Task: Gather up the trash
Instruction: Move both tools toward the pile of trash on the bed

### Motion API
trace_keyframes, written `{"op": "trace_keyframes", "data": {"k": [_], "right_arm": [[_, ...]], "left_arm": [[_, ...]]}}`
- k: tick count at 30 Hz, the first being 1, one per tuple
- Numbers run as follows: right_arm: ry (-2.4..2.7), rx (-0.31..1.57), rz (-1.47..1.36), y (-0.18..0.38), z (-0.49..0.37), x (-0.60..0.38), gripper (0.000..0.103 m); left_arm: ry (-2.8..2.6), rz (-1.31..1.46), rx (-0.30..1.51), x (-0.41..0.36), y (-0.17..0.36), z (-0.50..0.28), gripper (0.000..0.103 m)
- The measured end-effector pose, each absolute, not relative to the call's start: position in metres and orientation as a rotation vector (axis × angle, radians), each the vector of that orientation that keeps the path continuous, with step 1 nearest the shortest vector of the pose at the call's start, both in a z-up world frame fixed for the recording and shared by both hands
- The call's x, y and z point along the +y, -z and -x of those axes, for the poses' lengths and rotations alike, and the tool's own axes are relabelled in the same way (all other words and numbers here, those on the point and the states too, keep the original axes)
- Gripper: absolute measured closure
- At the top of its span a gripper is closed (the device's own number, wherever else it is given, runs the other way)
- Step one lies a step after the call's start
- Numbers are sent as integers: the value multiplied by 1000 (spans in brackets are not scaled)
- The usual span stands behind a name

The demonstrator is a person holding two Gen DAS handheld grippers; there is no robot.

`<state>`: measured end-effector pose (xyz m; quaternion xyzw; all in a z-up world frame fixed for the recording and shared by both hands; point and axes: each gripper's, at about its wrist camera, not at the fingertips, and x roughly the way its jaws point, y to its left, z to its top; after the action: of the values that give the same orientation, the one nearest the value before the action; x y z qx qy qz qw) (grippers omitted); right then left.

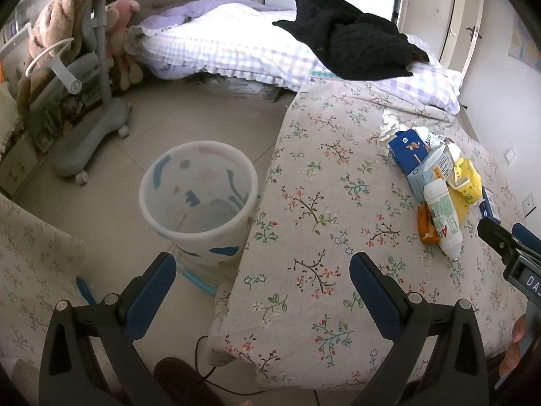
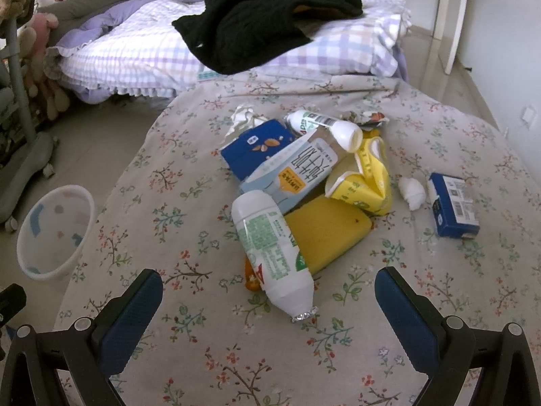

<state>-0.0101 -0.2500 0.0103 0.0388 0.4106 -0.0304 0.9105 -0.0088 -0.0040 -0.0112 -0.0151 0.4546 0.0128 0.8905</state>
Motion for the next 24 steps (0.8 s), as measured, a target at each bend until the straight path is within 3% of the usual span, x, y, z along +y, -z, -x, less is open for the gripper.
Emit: {"op": "trace_keyframes", "data": {"k": [24], "right_arm": [[57,845,-80,-11,9,-246,0]], "left_arm": [[-21,42,937,0,4,6,0]]}}
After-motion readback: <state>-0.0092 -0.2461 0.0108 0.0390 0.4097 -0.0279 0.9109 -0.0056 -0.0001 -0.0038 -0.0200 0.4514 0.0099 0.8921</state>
